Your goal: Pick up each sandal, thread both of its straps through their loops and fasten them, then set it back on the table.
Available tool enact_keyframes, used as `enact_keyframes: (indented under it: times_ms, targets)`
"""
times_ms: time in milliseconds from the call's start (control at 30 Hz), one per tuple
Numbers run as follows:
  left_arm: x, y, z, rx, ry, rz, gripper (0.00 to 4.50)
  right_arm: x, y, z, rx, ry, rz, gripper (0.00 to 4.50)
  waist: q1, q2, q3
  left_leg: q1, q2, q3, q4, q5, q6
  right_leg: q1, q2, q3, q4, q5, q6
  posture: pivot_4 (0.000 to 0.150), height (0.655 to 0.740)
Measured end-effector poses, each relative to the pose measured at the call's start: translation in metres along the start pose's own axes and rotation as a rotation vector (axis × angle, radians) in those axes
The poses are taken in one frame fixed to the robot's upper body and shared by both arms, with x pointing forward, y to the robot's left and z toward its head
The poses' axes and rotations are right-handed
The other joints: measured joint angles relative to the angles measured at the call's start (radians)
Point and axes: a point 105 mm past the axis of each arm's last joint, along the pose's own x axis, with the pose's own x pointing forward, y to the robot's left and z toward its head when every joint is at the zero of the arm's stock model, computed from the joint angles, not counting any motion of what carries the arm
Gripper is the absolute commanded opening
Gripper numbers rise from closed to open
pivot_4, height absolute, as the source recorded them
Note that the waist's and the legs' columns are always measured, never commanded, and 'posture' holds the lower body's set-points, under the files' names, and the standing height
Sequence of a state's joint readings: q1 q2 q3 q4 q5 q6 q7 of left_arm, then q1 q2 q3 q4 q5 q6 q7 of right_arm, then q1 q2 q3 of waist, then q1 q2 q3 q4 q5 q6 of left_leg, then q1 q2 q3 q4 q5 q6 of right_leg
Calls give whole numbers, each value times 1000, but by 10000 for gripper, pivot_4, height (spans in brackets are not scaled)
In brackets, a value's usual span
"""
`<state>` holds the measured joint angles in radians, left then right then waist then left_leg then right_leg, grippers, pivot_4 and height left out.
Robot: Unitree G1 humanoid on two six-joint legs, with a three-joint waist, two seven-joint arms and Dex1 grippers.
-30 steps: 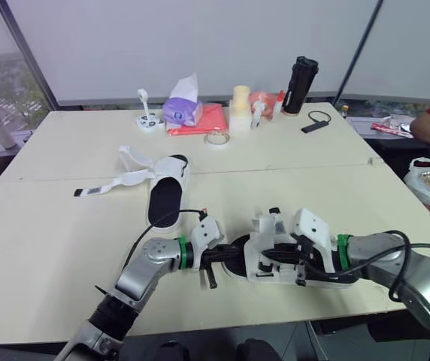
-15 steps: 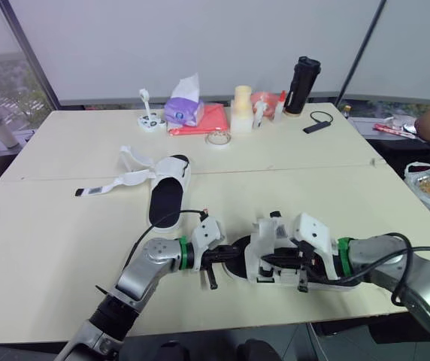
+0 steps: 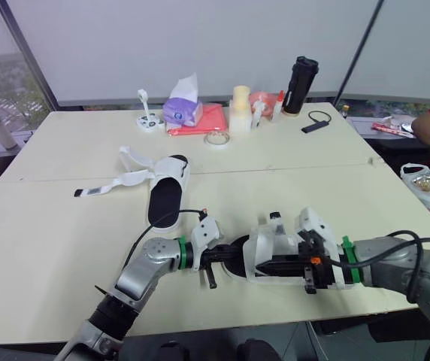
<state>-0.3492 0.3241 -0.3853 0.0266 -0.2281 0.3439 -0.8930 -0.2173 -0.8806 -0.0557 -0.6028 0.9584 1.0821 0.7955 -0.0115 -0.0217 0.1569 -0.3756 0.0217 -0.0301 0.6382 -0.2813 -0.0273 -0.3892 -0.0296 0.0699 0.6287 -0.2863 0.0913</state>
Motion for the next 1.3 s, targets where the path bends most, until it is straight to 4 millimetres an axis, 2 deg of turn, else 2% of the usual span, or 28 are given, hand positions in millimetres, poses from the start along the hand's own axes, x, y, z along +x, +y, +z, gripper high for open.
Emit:
enact_keyframes:
  times_ms: [133,300,600,700,867,967,1000,1067,1200,1300]
  targets:
    - [0,0,0,0,0,0,0,1,1,7,26,-30,14,197,0,0,0,0,0,0,0,0,0,0,0,0,0,0,0,1500,7400]
    - [0,0,0,0,0,0,0,-1,-1,5,43,-25,2,197,0,0,0,0,0,0,0,0,0,0,-1,0,0,0,0,1500,7400]
    - [0,0,0,-1,0,2,0,4,-16,-20,2,91,-80,197,0,0,0,0,0,0,0,0,0,-1,-1,1,0,0,0,1500,7400]
    - [0,0,0,-1,0,2,0,2,-20,-19,-25,92,-100,197,0,0,0,0,0,0,0,0,0,-1,0,0,0,0,0,1500,7400]
    - [0,0,0,-1,-1,3,0,2,-19,-12,39,39,-61,197,0,0,0,0,0,0,0,0,0,-1,0,0,0,0,0,1500,7400]
    - [0,0,0,-1,-2,0,0,-2,-15,-9,54,14,-49,8239,0,0,0,0,0,0,0,0,0,0,0,0,0,0,0,1500,7400]
    - [0,0,0,-1,-2,1,0,-2,-13,-11,57,17,-47,12344,0,0,0,0,0,0,0,0,0,0,0,0,0,0,0,1500,7400]
    - [0,0,0,-2,-1,3,0,-1,-9,-15,64,24,-40,22849,0,1,0,0,0,0,0,0,0,0,0,0,0,0,0,1500,7400]
    - [-1,1,0,-3,-1,6,0,2,-6,-12,72,-10,-35,43931,-2,0,0,0,0,0,0,0,0,0,0,0,0,0,0,1500,7400]
    - [0,1,0,-2,-2,4,0,1,-2,-12,97,-21,-25,43931,-1,1,0,0,0,0,0,0,0,0,0,0,0,0,0,1500,7400]
